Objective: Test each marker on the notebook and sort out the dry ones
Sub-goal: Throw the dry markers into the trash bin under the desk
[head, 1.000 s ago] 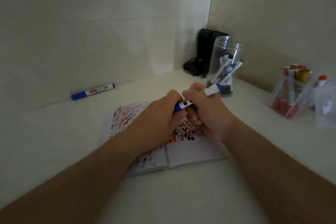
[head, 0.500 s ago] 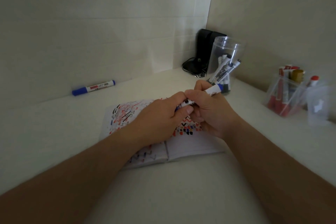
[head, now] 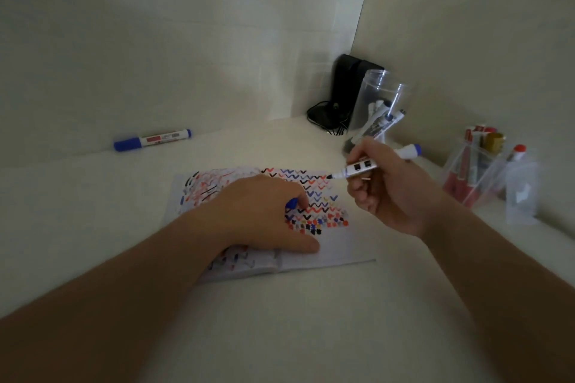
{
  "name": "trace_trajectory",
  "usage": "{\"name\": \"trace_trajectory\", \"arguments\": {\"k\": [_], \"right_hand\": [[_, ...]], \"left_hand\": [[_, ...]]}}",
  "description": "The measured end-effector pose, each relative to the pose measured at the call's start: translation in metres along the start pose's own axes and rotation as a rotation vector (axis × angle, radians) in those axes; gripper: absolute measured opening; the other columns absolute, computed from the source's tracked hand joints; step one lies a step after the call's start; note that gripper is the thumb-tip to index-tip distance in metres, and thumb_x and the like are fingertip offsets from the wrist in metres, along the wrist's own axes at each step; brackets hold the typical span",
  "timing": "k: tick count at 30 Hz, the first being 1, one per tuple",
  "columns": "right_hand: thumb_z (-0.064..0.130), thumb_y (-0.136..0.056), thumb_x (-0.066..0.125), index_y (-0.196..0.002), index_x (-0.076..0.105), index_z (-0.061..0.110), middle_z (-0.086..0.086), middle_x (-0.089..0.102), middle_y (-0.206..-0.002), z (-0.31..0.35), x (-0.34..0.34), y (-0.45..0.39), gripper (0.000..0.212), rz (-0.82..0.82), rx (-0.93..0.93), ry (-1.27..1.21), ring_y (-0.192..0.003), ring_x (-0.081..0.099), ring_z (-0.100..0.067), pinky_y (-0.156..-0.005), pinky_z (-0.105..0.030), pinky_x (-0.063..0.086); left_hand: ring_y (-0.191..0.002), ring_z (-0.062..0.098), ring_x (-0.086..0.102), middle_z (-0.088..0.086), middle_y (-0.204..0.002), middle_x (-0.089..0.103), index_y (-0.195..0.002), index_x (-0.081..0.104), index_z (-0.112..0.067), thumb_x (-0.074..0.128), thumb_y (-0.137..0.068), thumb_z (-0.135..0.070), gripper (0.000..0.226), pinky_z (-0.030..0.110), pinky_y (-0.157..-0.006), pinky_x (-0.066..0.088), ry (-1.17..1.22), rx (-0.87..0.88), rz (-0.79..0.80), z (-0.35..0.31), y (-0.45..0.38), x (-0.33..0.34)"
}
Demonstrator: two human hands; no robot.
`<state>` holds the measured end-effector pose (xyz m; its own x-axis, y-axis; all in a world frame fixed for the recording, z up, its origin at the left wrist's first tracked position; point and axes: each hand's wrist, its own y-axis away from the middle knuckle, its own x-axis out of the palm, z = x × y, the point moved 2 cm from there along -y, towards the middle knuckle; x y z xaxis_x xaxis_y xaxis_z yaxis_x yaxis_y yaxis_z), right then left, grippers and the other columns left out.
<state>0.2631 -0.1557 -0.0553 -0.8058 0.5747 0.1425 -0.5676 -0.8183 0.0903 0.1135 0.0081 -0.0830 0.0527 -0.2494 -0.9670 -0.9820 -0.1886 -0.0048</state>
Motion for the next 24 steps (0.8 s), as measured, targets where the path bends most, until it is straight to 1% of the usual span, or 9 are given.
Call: {"name": "trace_trajectory", "arguments": {"k": [1,3,5,6,7,10,17,21,24], "right_hand": [[0.030,-0.097,0.064,-0.080,0.063,0.016,-0.007,0.053,-0.066,-0.005,0.000,0.004,0.022,0.025,-0.002,0.074,-0.055,0.046,-0.016,-0.046,-0.021,0.035],[0.016,-0.090,0.072,-0.077,0.062,0.013,-0.009,0.052,-0.062,-0.018,0.000,0.007,0.017,-0.008,-0.062,0.207,-0.050,0.044,-0.016,-0.043,-0.021,0.034],[-0.003,-0.088,0.072,-0.074,0.058,0.011,-0.008,0.047,-0.056,-0.029,0.001,0.007,0.024,-0.069,-0.140,0.269,-0.047,0.039,-0.016,-0.042,-0.023,0.031],[-0.007,-0.087,0.070,-0.074,0.056,0.010,-0.008,0.046,-0.055,-0.031,0.002,0.005,0.026,-0.075,-0.166,0.306,-0.046,0.039,-0.016,-0.042,-0.023,0.031],[-0.008,-0.086,0.070,-0.074,0.055,0.011,-0.007,0.047,-0.055,-0.033,0.002,0.004,0.027,-0.078,-0.187,0.365,-0.046,0.040,-0.015,-0.043,-0.024,0.033],[0.003,-0.082,0.077,-0.067,0.054,0.015,-0.005,0.053,-0.056,-0.035,0.000,0.004,0.030,-0.129,-0.199,0.525,-0.051,0.047,-0.016,-0.050,-0.029,0.038],[0.009,-0.080,0.079,-0.063,0.053,0.018,-0.006,0.058,-0.059,-0.038,0.001,0.003,0.032,-0.113,-0.155,0.580,-0.057,0.052,-0.021,-0.060,-0.040,0.043],[0.012,-0.079,0.083,-0.064,0.054,0.015,-0.006,0.058,-0.059,-0.040,0.001,0.004,0.033,-0.108,-0.155,0.595,-0.057,0.053,-0.020,-0.059,-0.039,0.044],[0.016,-0.078,0.084,-0.068,0.049,0.007,-0.006,0.057,-0.059,-0.040,0.002,0.004,0.038,-0.114,-0.173,0.654,-0.055,0.052,-0.018,-0.057,-0.036,0.044]], "left_hand": [[-0.110,0.008,0.056,-0.021,-0.127,0.059,-0.129,0.052,-0.050,0.059,-0.061,-0.095,0.082,0.038,-0.099,0.050,-0.009,0.001,0.011,-0.001,0.000,0.000],[-0.111,0.007,0.055,-0.022,-0.127,0.058,-0.130,0.051,-0.051,0.059,-0.058,-0.096,0.085,0.037,-0.100,0.049,-0.016,0.008,0.025,-0.002,-0.001,0.001],[-0.109,0.007,0.055,-0.023,-0.126,0.059,-0.128,0.051,-0.052,0.060,-0.058,-0.096,0.083,0.037,-0.099,0.048,-0.012,0.019,0.027,-0.003,-0.001,0.001],[-0.109,0.007,0.055,-0.023,-0.125,0.059,-0.127,0.051,-0.053,0.061,-0.058,-0.096,0.082,0.037,-0.098,0.048,-0.008,0.021,0.025,-0.003,-0.001,0.001],[-0.108,0.007,0.055,-0.024,-0.124,0.059,-0.127,0.051,-0.053,0.061,-0.057,-0.095,0.082,0.037,-0.098,0.048,-0.004,0.020,0.025,-0.003,-0.002,0.002],[-0.107,0.006,0.054,-0.024,-0.123,0.058,-0.127,0.051,-0.054,0.061,-0.058,-0.095,0.081,0.036,-0.098,0.048,-0.009,0.008,0.028,-0.004,-0.003,0.002],[-0.109,0.006,0.054,-0.023,-0.124,0.059,-0.127,0.052,-0.053,0.061,-0.058,-0.095,0.081,0.034,-0.095,0.047,-0.019,0.007,0.024,-0.005,-0.003,0.001],[-0.110,0.007,0.054,-0.023,-0.123,0.059,-0.126,0.051,-0.054,0.059,-0.056,-0.097,0.083,0.037,-0.097,0.048,-0.016,0.007,0.030,-0.003,-0.004,0.002],[-0.110,0.006,0.055,-0.024,-0.122,0.059,-0.126,0.051,-0.054,0.058,-0.056,-0.097,0.083,0.038,-0.098,0.049,-0.015,0.006,0.040,-0.003,-0.004,0.002]]}}
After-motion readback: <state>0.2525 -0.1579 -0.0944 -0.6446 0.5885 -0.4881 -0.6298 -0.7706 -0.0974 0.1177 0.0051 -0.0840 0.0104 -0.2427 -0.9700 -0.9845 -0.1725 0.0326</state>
